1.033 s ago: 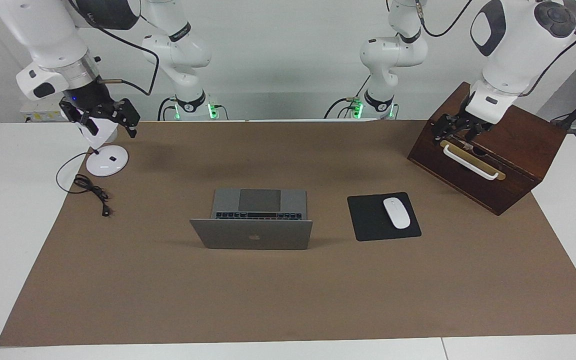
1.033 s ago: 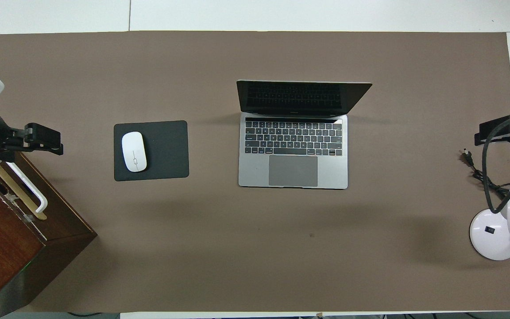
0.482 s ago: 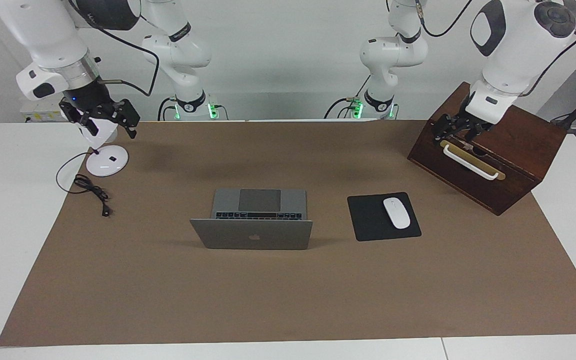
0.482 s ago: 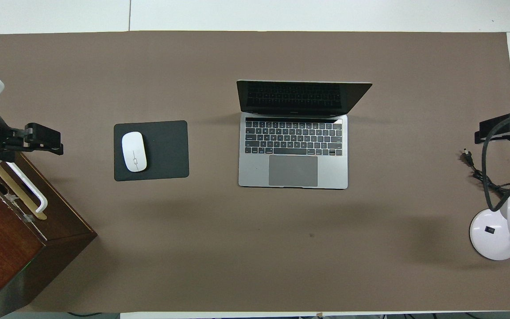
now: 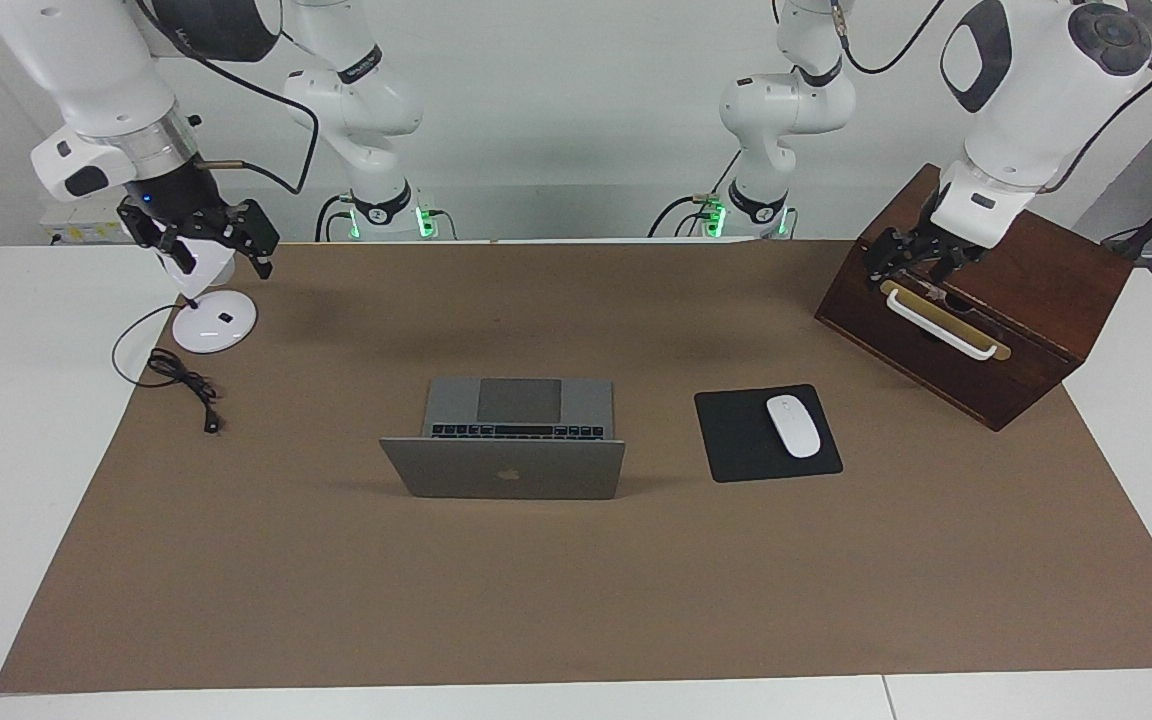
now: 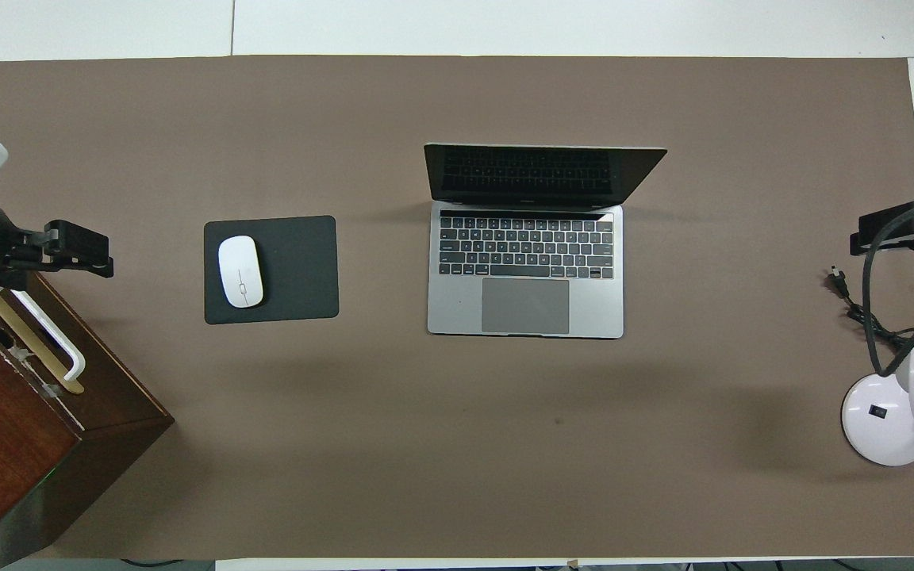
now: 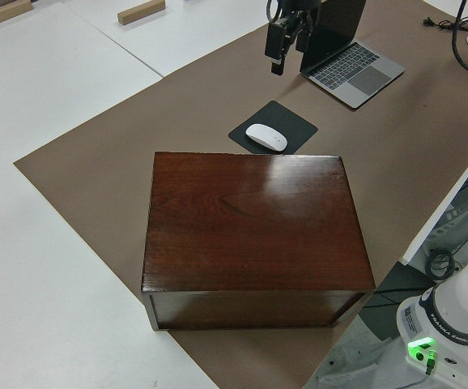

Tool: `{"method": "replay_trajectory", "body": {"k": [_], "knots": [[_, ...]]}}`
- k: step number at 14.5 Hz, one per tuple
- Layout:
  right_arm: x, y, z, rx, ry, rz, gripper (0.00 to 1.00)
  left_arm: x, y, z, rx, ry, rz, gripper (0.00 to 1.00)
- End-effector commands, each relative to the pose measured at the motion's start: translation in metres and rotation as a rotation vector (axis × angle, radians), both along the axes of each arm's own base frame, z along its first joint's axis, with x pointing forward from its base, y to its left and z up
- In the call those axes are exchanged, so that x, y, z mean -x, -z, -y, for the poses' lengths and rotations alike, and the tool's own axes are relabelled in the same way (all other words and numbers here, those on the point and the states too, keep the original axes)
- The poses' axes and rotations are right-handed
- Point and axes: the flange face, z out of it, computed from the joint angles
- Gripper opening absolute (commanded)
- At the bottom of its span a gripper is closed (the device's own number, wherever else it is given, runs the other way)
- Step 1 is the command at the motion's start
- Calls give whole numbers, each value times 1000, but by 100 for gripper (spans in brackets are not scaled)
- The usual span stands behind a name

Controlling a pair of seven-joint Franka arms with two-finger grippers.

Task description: Close laptop with both arms

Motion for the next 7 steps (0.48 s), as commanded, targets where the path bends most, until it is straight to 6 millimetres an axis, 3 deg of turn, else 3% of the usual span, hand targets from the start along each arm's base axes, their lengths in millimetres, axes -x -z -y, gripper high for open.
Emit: {"method": "replay_trajectory", "body": {"k": [1, 7], "knots": [[-2, 3, 1, -6, 12, 20, 100, 0, -1, 0, -18, -11, 8, 100], [-7, 2, 3, -2, 10, 43, 100, 0, 0, 1, -18, -8, 8, 100]]}}
